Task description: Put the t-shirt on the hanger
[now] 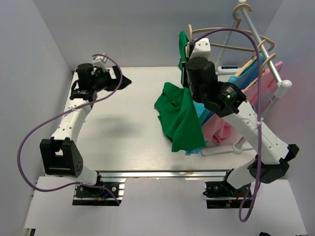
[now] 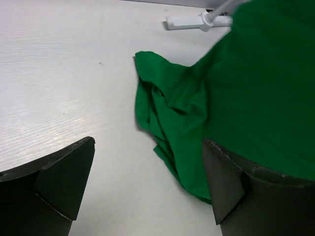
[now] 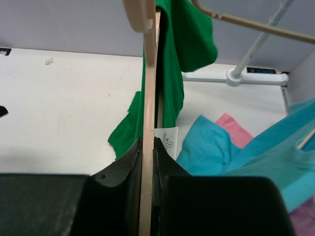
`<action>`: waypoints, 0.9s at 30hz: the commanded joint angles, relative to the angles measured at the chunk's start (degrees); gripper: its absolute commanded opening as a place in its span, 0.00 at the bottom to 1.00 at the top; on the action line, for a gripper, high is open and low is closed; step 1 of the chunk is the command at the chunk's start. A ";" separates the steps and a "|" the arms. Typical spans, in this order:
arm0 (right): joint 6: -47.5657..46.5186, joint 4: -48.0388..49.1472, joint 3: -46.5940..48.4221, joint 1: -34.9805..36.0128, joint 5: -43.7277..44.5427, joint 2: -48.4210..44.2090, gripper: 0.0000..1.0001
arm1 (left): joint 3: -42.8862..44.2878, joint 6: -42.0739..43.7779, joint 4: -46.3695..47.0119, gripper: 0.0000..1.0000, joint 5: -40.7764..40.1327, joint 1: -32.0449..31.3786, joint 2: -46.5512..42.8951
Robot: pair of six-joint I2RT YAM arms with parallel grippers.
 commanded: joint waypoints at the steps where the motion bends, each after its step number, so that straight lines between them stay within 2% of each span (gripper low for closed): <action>1: 5.36 9.45 -2.76 -1.01 0.11 0.01 0.00 | 1.20 2.31 -1.48 0.98 -3.18 -8.54 -9.30; 2: 6.67 9.19 -0.85 -1.45 -0.85 0.97 0.00 | 0.50 3.45 -1.13 0.98 -4.17 -14.14 -10.79; 6: 13.53 0.34 8.83 -3.82 -1.74 9.75 0.00 | -6.51 6.37 2.47 0.98 -4.45 -23.32 -18.70; 9: 19.33 -0.66 9.81 -4.88 -2.44 12.49 0.00 | -8.82 6.45 5.11 0.98 -6.55 -28.59 -23.10; 11: 22.41 0.05 8.76 -5.06 -3.93 13.28 0.00 | -8.57 7.41 4.85 0.98 -11.53 -33.07 -23.99; 14: 26.09 -1.44 9.71 -5.32 -5.78 15.83 0.00 | -5.85 10.66 2.22 0.98 -19.10 -38.44 -22.25; 15: 26.98 -2.23 10.68 -5.32 -5.87 16.97 0.00 | -5.23 11.46 1.69 0.98 -23.74 -39.49 -21.45; 17: 28.74 -2.68 10.69 -5.41 -6.83 17.68 0.00 | -4.00 13.39 0.81 0.98 -27.55 -41.60 -19.61; 25: 31.55 -3.29 10.34 -5.41 -9.30 19.62 0.00 | 1.19 16.03 -0.42 0.98 -50.91 -47.93 -9.33; 27: 31.73 -2.59 9.11 -5.41 -9.30 19.09 0.00 | 1.63 16.21 -0.07 0.92 -54.18 -48.47 -8.70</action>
